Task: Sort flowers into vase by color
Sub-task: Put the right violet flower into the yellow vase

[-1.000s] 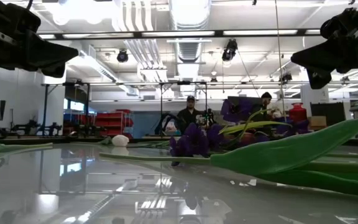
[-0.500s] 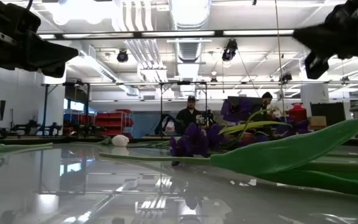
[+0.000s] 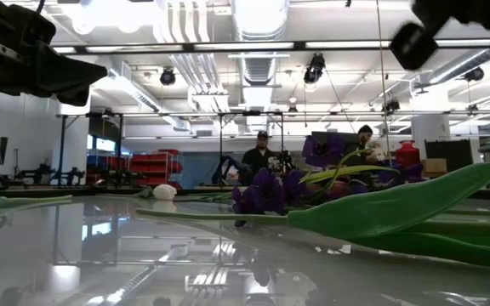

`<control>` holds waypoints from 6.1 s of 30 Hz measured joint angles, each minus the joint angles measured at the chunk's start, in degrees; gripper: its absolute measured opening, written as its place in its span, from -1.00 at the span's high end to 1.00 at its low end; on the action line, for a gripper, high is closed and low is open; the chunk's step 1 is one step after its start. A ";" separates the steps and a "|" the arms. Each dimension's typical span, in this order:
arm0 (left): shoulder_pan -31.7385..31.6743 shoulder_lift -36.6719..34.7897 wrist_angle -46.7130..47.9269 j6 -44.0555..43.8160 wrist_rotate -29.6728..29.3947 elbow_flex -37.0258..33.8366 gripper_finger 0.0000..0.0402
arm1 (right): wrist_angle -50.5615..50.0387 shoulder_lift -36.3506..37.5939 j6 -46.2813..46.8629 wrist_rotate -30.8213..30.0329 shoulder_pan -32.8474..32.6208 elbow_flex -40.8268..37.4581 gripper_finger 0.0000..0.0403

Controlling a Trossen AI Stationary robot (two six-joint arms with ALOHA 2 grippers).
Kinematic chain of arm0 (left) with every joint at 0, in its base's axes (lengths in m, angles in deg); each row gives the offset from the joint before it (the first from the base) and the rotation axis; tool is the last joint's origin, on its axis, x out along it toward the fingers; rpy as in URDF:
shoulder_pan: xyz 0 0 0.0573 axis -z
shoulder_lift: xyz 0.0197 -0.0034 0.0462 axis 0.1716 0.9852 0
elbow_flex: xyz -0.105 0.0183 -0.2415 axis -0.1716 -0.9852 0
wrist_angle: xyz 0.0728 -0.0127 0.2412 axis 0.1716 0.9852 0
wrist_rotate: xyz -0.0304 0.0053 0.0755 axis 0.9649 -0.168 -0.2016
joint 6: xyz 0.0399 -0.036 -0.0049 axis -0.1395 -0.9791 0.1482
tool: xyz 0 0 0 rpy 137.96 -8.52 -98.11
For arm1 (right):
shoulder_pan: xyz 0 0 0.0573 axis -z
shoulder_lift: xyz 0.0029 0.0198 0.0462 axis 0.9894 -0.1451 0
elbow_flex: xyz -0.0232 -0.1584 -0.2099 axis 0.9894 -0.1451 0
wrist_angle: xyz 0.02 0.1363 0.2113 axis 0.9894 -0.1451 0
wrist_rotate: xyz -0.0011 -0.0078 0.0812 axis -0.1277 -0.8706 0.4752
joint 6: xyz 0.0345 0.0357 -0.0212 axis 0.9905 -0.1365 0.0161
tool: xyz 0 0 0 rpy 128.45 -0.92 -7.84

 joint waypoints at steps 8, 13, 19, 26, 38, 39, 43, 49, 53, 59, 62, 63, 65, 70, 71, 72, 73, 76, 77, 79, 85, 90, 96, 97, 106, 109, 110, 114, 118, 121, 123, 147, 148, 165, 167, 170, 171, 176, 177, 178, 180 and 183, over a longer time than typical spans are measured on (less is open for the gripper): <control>0.00 0.00 -0.02 0.00 0.00 -0.01 1.00 | -20.32 -10.33 -6.72 -9.65 -3.02 16.05 0.87; 0.00 0.00 -0.04 0.00 0.00 -0.02 1.00 | -23.69 -14.65 -9.06 -12.17 -3.37 17.86 0.87; -0.01 0.00 -0.03 0.00 0.00 0.00 1.00 | -24.41 -22.80 -8.69 -11.99 -2.49 18.64 0.86; 0.00 0.00 -0.02 0.00 0.00 -0.02 1.00 | -25.56 -31.26 -12.95 -11.54 -2.28 24.28 0.58; -0.02 0.01 -0.03 0.00 0.01 -0.02 1.00 | -32.45 -46.49 -12.39 -13.95 0.41 36.50 0.04; 0.00 0.02 -0.02 0.00 0.00 -0.01 1.00 | -32.89 -47.90 -12.36 -14.09 0.99 37.98 0.01; 0.00 0.02 0.00 0.00 0.00 -0.01 1.00 | -36.71 -54.55 -9.30 -14.14 3.73 44.93 -0.07; -0.01 0.02 -0.02 0.00 0.00 -0.02 1.00 | -47.13 -63.55 -4.33 -15.18 7.62 55.02 -0.10; 0.00 0.02 -0.02 0.00 0.00 0.00 1.00 | -53.19 -67.82 -1.88 -15.06 8.97 60.13 -0.10; 0.00 0.01 -0.04 0.00 0.00 0.01 1.00 | -60.73 -72.62 -0.91 -13.22 9.72 65.80 -0.10; 0.00 0.00 -0.02 0.00 0.00 -0.01 1.00 | -62.59 -74.05 -0.91 -13.25 9.65 67.15 -0.10; 0.00 0.00 -0.02 0.00 0.02 -0.02 1.00 | -62.86 -74.07 -0.92 -13.19 9.65 67.31 -0.09; -0.01 0.02 -0.02 0.00 0.00 -0.02 1.00 | -63.08 -73.87 -1.09 -13.10 9.65 67.32 -0.05; -0.02 0.02 -0.03 0.00 0.01 0.00 1.00 | -62.72 -72.52 -2.19 -13.48 9.93 67.32 0.21; 0.00 0.00 -0.02 0.00 0.00 -0.01 1.00 | -62.61 -72.32 -2.41 -13.49 10.07 67.32 0.29; -0.01 0.00 -0.02 0.00 0.01 -0.01 1.00 | -62.56 -72.28 -2.46 -13.49 10.24 67.32 0.37; 0.00 0.00 -0.04 0.00 0.00 -0.02 1.00 | -62.59 -72.28 -2.46 -13.51 10.38 67.32 0.45; 0.00 0.00 -0.04 0.00 0.00 -0.02 1.00 | -62.76 -72.35 -2.40 -13.51 10.69 67.26 0.70; -0.01 0.01 -0.02 0.00 0.02 -0.02 1.00 | -62.69 -72.35 -2.23 -13.53 10.72 67.26 0.77; -0.01 0.00 -0.03 0.00 0.02 0.00 1.00 | -62.60 -72.35 -1.77 -13.49 10.70 67.26 0.89; 0.00 0.01 -0.02 0.00 0.01 -0.01 1.00 | -62.94 -72.35 -1.68 -12.94 10.66 67.26 0.90; -0.02 0.00 -0.02 0.00 0.02 0.01 1.00 | -62.98 -72.35 -1.71 -12.90 10.66 67.24 0.79; -0.01 0.02 -0.02 0.00 0.00 0.00 1.00 | -62.96 -72.35 -2.85 -12.11 10.66 67.24 0.56; -0.02 0.00 -0.02 0.00 0.02 0.00 1.00 | -62.96 -72.35 -2.65 -11.98 10.66 67.24 0.53; 0.00 0.00 -0.02 0.00 0.01 -0.02 1.00 | -62.83 -72.35 -1.98 -11.62 10.66 67.11 0.67; -0.01 0.02 -0.02 0.00 0.01 0.00 1.00 | -62.92 -72.75 -2.27 -11.43 10.66 66.95 0.77; 0.00 0.01 -0.02 0.00 0.00 0.00 1.00 | -62.97 -72.98 -2.70 -11.29 10.66 66.95 0.81; -0.01 0.02 -0.04 0.00 0.01 -0.01 1.00 | -62.82 -73.22 -5.33 -8.64 10.68 66.93 0.92; 0.00 0.00 -0.04 0.00 0.00 0.01 1.00 | -64.08 -72.85 -9.39 -8.38 10.66 67.73 0.95; -0.01 0.00 -0.03 0.00 0.00 -0.01 1.00 | -67.17 -71.82 -13.69 -8.43 10.66 70.15 0.95; -0.01 0.02 -0.03 0.00 0.00 -0.01 1.00 | -69.56 -70.93 -17.27 -8.77 10.66 72.32 0.95; -0.01 0.02 -0.02 0.00 0.00 -0.01 1.00 | -95.38 -68.22 -90.88 -13.72 11.92 69.36 0.94; -0.01 0.02 -0.04 0.00 0.00 -0.02 1.00 | -95.26 -68.39 -90.88 -13.75 12.11 69.10 0.94; 0.00 0.02 -0.03 0.00 0.01 -0.02 1.00 | -94.17 -68.77 -73.72 -18.05 10.31 71.38 0.27; -0.01 0.02 -0.04 0.00 0.01 -0.01 1.00 | -94.91 -68.77 -62.89 -18.08 9.85 73.27 0.18; -0.02 0.02 -0.04 0.00 0.02 -0.01 1.00 | -96.47 -68.77 -38.48 -17.94 9.79 76.34 0.09; -0.02 0.02 -0.04 0.00 0.01 -0.02 1.00 | -96.98 -68.77 -27.61 -17.92 9.86 77.12 0.08; -0.01 0.02 -0.04 0.00 0.01 -0.01 1.00 | -99.74 -68.74 19.90 -17.22 10.25 79.41 0.07; -0.02 0.02 -0.04 0.00 0.00 0.01 1.00 | -100.13 -68.74 24.39 -16.65 10.27 79.40 0.08; -0.02 0.02 -0.04 0.00 0.02 -0.01 1.00 | -100.21 -68.74 26.97 -16.32 10.29 79.11 0.08; -0.01 0.02 -0.04 0.00 0.00 -0.01 1.00 | -99.68 -68.74 28.13 -16.09 10.27 78.17 0.10; -0.01 0.02 -0.04 0.00 0.01 -0.01 1.00 | -98.89 -69.15 32.87 -14.45 10.16 76.52 0.11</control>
